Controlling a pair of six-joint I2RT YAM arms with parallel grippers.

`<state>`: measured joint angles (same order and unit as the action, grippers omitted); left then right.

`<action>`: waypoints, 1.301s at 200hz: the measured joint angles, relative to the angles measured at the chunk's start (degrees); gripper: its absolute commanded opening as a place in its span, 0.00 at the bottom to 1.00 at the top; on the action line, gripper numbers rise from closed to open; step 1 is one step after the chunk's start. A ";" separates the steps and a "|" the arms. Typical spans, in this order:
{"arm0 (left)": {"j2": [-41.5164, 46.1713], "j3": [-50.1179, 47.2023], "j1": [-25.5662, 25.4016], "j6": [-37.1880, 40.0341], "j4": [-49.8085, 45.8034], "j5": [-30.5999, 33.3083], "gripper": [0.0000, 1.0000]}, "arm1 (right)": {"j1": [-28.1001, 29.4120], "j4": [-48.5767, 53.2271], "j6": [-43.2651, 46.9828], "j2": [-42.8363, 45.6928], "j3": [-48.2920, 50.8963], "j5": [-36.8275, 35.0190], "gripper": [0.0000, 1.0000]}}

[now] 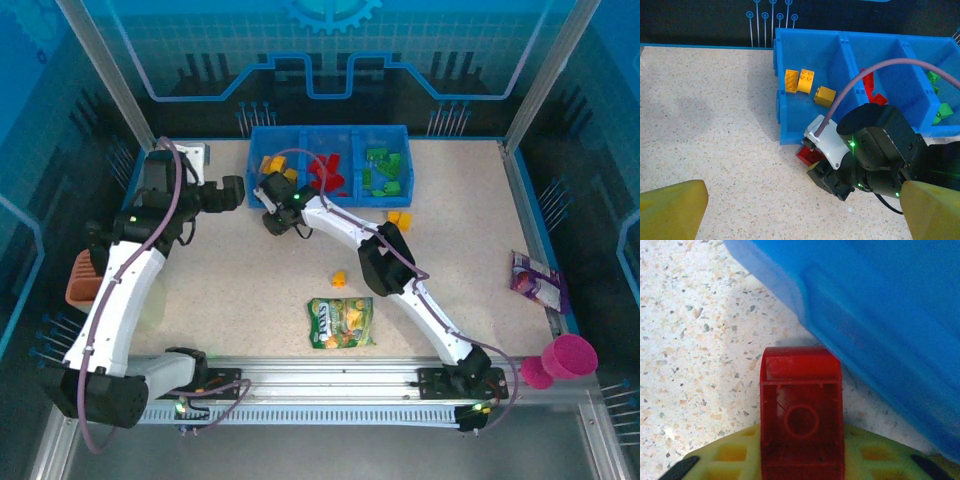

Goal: Sort the legos into containers by color
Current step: Pick up the lego from the center of the table, then place the lego in the container.

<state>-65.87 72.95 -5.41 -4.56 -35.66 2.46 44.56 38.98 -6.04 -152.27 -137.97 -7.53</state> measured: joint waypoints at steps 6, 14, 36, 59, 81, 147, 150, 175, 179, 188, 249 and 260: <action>-0.07 0.00 0.00 0.00 -0.02 0.00 0.99 | -0.04 -0.11 0.07 0.07 0.17 0.00 0.25; -0.11 0.00 0.00 0.00 -0.04 0.02 0.99 | -0.15 -0.55 0.07 0.59 1.09 0.04 0.24; -0.31 0.00 0.00 0.00 -0.28 0.07 0.99 | -0.57 -1.53 1.07 4.68 7.78 0.76 0.24; -0.31 -0.20 0.00 -0.50 -1.29 0.22 0.99 | -1.25 -0.94 2.99 12.24 17.57 2.08 0.23; -0.17 -2.01 -0.02 -1.99 -1.92 0.20 0.99 | -2.19 -0.52 4.46 20.96 24.79 2.84 0.24; -2.69 -6.82 -12.66 -7.17 -4.42 2.67 0.99 | -11.89 -6.43 6.60 33.11 25.20 3.04 0.23; -2.99 -7.02 -13.44 -7.58 -4.39 2.67 0.99 | -12.39 -6.56 6.73 32.59 24.63 2.97 0.23; -6.47 -9.35 -20.44 -11.87 -3.80 2.89 0.98 | -15.06 -6.99 8.11 24.96 17.73 1.70 0.23; -7.06 -9.62 -21.42 -12.46 -3.76 3.08 0.98 | -15.19 -6.84 8.31 23.58 16.39 1.57 0.23; -8.94 -9.90 -23.85 -14.51 -3.74 3.37 0.97 | -15.58 -6.38 8.81 19.74 12.57 1.07 0.24; -23.45 -8.94 -36.48 -23.04 -0.70 4.76 0.95 | -17.77 -3.15 10.03 9.33 2.80 0.52 0.31; -26.14 -7.67 -37.90 -23.87 -0.26 4.74 0.95 | -18.32 -2.80 10.14 8.94 1.60 0.68 0.32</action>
<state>-92.01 65.28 -43.31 -28.42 -35.92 7.20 26.24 36.18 4.10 -143.33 -136.38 -6.85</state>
